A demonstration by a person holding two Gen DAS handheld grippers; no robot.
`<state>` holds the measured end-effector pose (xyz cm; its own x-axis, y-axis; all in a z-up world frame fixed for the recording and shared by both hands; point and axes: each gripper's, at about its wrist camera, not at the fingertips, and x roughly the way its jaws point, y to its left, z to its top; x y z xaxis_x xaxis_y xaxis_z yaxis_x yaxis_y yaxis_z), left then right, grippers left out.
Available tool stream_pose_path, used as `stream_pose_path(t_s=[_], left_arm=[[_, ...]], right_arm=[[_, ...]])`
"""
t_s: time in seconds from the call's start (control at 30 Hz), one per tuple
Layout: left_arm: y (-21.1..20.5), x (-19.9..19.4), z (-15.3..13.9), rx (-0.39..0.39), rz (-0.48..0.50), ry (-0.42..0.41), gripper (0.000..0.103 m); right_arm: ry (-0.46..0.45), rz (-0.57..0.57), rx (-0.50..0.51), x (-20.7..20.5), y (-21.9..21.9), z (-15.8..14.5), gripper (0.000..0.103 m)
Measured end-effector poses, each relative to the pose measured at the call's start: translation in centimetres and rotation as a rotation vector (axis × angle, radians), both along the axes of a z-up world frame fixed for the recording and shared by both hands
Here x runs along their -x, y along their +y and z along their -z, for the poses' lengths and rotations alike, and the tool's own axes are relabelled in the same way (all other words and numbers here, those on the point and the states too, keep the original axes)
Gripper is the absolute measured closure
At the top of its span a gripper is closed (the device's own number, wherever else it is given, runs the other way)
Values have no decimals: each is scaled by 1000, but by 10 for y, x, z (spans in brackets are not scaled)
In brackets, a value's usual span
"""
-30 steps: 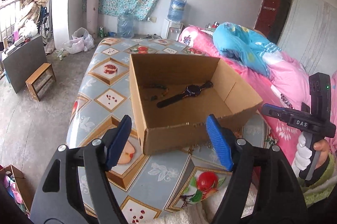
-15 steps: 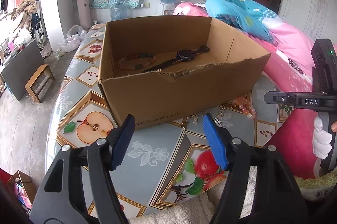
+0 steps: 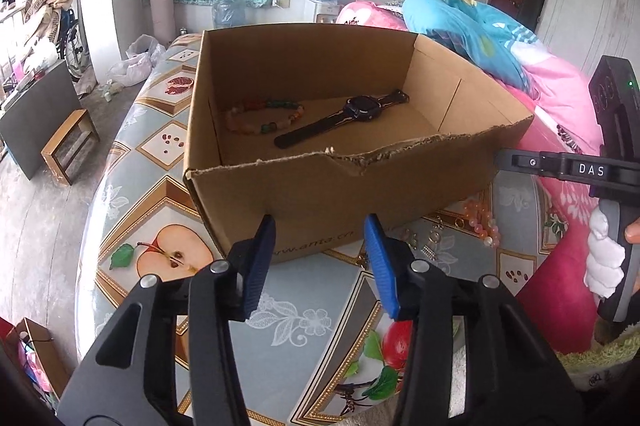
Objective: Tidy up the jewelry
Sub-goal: 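Move the right gripper down to the pink-orange bead bracelet beside the box, then move the right gripper past the bracelet to the small metal charms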
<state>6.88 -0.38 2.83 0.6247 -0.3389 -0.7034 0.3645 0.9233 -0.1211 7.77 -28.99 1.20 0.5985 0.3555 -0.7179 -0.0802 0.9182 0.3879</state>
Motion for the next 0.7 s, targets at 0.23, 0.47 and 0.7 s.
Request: stream_pose_path(t_s=[0.23, 0.47, 0.7], left_arm=[[0, -10, 0, -1, -14, 1, 60], [-3, -3, 11, -5, 36, 39, 60], [-24, 11, 32, -37, 106, 92, 60]], right_arm=[[-6, 4, 30, -3, -5, -4, 82], [37, -110, 266, 30, 9, 8, 82], [54, -203, 508, 43, 44, 40, 82]])
